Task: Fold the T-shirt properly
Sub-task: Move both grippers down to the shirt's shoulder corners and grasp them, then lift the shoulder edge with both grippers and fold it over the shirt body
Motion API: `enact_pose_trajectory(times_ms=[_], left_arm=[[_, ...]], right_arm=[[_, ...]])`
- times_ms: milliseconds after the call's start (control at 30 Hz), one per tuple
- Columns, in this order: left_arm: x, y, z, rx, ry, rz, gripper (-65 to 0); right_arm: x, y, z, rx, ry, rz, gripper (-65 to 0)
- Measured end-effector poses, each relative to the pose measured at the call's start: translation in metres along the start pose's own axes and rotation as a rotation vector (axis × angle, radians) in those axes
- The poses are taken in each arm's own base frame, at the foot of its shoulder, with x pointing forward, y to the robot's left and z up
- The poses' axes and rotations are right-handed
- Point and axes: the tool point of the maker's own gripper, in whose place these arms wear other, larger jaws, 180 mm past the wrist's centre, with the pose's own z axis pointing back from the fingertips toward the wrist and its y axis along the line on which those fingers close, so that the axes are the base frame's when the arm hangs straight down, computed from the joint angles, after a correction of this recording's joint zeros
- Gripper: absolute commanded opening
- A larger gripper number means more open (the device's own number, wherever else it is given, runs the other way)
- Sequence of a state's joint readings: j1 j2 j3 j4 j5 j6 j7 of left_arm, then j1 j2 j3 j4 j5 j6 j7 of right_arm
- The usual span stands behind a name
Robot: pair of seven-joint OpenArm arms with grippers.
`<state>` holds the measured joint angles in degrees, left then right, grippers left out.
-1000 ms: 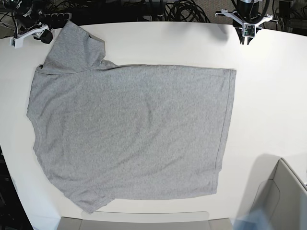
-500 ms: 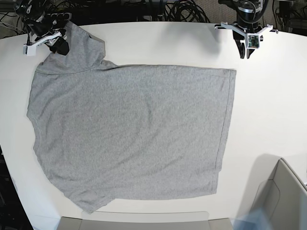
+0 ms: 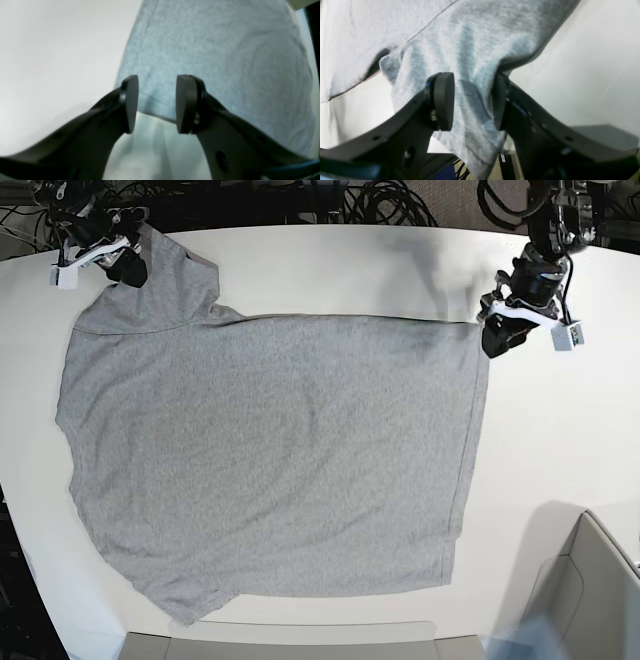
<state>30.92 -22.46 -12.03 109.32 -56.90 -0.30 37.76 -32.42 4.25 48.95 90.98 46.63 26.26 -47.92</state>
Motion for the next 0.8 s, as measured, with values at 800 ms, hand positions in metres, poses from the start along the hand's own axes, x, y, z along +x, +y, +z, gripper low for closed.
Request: enact_pose_trajectory(times_ms=[800], left_arm=[[-0.04, 0.027, -0.058, -0.058, 0.138, 0.12, -36.6]], right_arm=[[-0.005, 0.005, -0.002, 0.011, -0.01, -0.025, -39.6]])
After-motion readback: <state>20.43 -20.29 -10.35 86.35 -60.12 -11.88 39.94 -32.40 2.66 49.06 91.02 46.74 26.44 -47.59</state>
